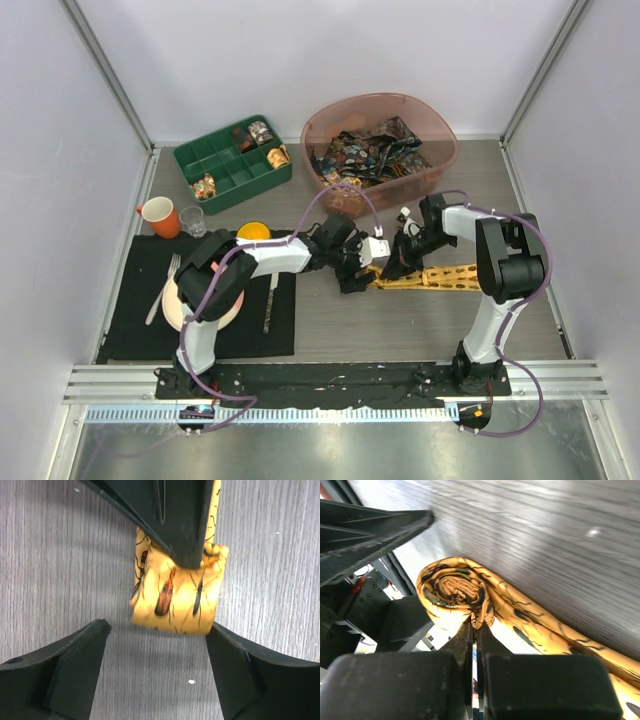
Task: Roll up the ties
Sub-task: Roll the tie at the center of the board.
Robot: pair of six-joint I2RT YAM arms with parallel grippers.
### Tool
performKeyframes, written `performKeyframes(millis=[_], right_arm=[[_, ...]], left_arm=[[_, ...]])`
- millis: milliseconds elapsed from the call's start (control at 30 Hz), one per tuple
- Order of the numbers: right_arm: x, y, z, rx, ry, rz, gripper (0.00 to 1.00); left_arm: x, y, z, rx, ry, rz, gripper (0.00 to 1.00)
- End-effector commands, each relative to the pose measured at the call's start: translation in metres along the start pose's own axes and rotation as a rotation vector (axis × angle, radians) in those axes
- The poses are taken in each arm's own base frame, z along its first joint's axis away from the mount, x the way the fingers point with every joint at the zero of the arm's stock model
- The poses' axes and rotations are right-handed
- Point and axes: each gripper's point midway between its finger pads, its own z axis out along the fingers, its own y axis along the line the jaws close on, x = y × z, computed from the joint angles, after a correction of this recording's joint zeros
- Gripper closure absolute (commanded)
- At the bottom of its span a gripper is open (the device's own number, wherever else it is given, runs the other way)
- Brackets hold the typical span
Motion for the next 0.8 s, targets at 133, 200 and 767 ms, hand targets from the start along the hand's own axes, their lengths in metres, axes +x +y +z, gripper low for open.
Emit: performKeyframes(millis=[133, 200, 767], right_arm=[[-0.011, -0.084, 0.003, 0.357, -0.016, 0.012, 0.99], [-0.014, -0.088, 0.001, 0.381, -0.025, 0.015, 0.99], [-0.026, -0.090, 0.007, 0.409, -0.032, -0.096, 0.99]], left_arm=[[-0.021, -0.003, -0.003, 0.031, -0.194, 0.034, 0.11], [-0.029, -0.007, 0.000, 0.069, -0.222, 0.032, 0.11], [-0.053, -0.003, 0.035, 0.130, -0.311, -0.035, 0.15]])
